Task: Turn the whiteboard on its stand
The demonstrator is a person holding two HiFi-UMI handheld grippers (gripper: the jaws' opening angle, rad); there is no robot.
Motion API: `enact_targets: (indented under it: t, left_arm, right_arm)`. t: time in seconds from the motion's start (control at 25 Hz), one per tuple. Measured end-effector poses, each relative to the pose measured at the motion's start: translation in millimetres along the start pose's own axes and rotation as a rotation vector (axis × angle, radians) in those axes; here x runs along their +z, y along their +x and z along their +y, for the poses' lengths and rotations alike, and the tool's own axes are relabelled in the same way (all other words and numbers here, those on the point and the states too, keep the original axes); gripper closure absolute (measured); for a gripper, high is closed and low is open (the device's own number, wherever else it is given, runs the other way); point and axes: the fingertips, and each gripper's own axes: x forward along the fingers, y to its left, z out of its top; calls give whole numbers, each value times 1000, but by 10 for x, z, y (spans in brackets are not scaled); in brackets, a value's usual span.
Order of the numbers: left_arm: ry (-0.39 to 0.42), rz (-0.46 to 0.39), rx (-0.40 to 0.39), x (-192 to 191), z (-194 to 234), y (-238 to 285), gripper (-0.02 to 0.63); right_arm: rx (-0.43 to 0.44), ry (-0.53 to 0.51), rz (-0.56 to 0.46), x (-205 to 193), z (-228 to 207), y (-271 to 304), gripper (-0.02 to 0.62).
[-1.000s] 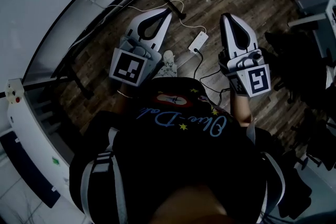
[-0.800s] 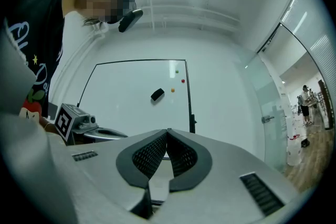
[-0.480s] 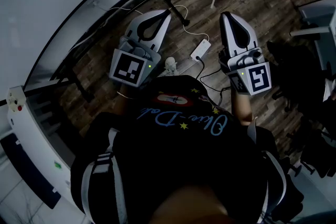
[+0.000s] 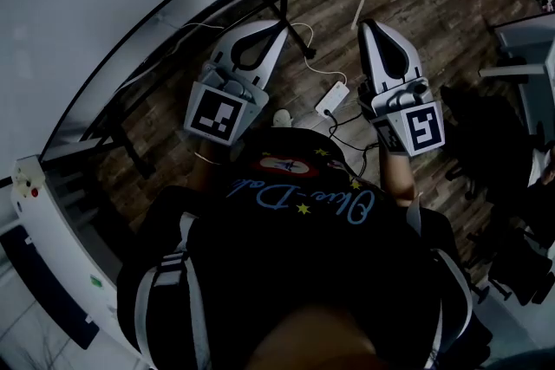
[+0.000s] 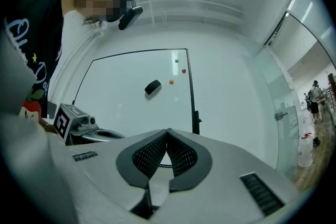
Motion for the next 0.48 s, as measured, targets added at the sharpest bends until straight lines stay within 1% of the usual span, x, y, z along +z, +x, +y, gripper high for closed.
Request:
enact_targets:
  t: [0.16,0.32,0.48]
  left_arm:
    - [-8,-3,3,-35,167,64,591]
    - [7,6,9,-58,299,124,591]
    - [2,6,5,-82,375,116,591]
  right_arm:
    - [20,9,0,-56,-1,207,574]
    - [26,11,16,-100,-25,356,574]
    - [18,29,-18,-51,-49,443,574]
